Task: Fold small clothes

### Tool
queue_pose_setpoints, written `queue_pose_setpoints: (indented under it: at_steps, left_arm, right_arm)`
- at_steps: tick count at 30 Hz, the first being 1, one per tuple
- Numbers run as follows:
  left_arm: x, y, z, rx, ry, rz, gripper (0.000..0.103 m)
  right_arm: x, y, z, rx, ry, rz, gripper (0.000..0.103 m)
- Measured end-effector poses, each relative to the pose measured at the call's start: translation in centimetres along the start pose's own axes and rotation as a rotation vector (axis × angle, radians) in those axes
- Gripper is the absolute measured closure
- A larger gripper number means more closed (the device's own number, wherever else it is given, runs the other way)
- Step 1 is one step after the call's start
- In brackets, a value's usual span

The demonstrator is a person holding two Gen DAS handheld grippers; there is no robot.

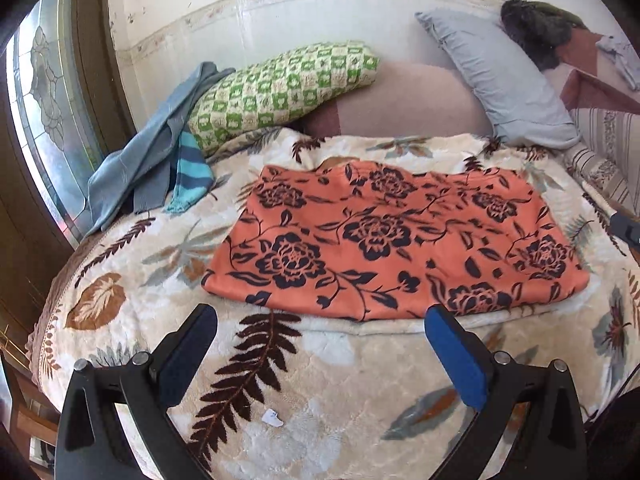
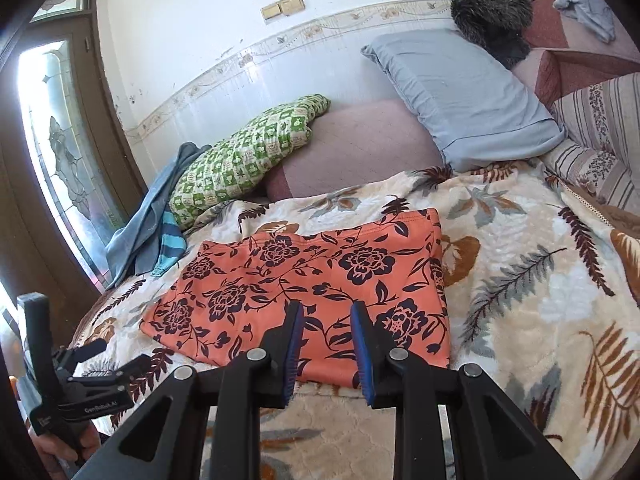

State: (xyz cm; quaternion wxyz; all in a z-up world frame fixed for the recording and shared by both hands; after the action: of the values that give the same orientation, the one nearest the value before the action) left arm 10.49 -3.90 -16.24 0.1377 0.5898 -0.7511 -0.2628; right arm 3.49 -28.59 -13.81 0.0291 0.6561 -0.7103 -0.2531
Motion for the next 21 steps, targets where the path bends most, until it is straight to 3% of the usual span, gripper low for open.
queue_pose_setpoints:
  at_steps: [4,10,21]
  left_arm:
    - [0.9,2.0,-2.0,0.061,0.02,0.03,0.0]
    - [2.9,3.9,-3.2,0.102,0.015,0.08,0.0]
    - [3.2,4.0,-3.4,0.074,0.077,0.11,0.0]
  right_arm:
    - [-0.2,0.7,-0.1,0.028,0.015,0.0,0.076]
    - [0.5,-0.5,0.3,-0.015,-0.001,0.016,0.076]
    - [2.5,-0.6,0.0,-0.024,-0.077,0.035,0.076]
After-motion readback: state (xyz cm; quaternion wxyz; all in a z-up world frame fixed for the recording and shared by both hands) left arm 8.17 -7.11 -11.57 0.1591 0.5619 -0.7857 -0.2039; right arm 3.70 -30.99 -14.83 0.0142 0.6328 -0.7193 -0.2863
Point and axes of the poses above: each gripper's, at about its wrist camera, not at the fingertips, and y roughly against the way its jaws point, x to its right, z to its underside, the point moved 4 cm from there along -y, roughly the way its jaws point, and after that the axes turned 7 degrees about x, right-handed, at the moved point
